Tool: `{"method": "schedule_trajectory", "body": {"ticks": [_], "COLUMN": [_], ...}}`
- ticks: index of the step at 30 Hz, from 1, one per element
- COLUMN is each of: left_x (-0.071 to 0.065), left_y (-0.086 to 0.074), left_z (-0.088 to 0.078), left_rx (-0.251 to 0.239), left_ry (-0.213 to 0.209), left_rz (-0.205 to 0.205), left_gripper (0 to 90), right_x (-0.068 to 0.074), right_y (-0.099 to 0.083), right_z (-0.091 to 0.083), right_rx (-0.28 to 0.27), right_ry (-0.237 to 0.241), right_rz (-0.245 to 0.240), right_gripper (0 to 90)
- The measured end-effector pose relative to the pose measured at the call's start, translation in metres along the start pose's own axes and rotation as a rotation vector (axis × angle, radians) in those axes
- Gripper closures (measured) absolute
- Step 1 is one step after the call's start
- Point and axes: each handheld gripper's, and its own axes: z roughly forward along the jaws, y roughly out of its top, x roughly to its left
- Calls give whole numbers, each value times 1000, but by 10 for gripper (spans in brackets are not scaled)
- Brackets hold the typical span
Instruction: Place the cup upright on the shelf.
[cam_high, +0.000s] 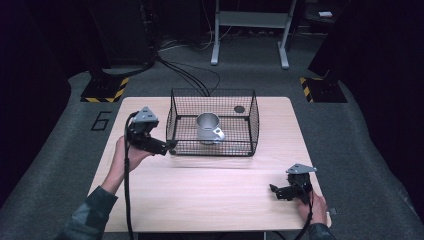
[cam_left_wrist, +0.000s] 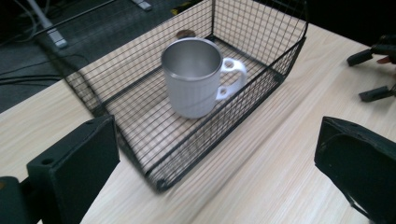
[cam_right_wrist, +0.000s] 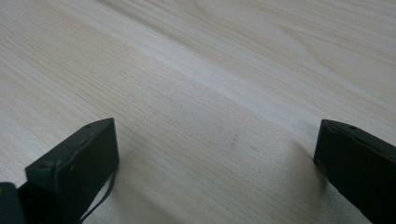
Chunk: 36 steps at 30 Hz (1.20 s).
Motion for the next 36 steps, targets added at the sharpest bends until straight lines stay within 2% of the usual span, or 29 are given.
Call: {"method": "schedule_trajectory", "body": {"ticks": [6,11,16,18,20,23,24,25,28,30,31,34,36], "left_x": [7,14,23,27,31,37,39,40,44,43,43,43,44], "left_y": [-39,-85,-130,-152,-172,-196,-206,-214,-229,-237,-238,-238,-238], "left_z": [-19,-28,-27,-25,-22,-15,-10,-6,1,5,6,5,8], "left_rx": [10,26,64,74,79,118,144,143,170,142,140,154,134], "left_ry": [40,90,124,155,166,210,226,228,249,289,312,312,327], "left_rz": [-38,-94,-173,-215,-264,-284,-295,-309,-323,-313,-309,-308,-314], "left_gripper": [0,0,0,0,0,0,0,0,0,0,0,0,0], "right_x": [0,0,0,0,0,0,0,0,0,0,0,0,0], "right_y": [0,0,0,0,0,0,0,0,0,0,0,0,0], "right_z": [0,0,0,0,0,0,0,0,0,0,0,0,0], "right_rx": [0,-1,-2,-2,-1,-2,-2,-2,-1,-1,0,-1,0], "right_ry": [-1,-4,-4,-4,-3,-4,-4,-4,-4,-4,-2,-4,-2], "right_rz": [-2,4,5,5,3,5,5,5,5,5,1,5,1], "right_gripper": [0,0,0,0,0,0,0,0,0,0,0,0,0]}}
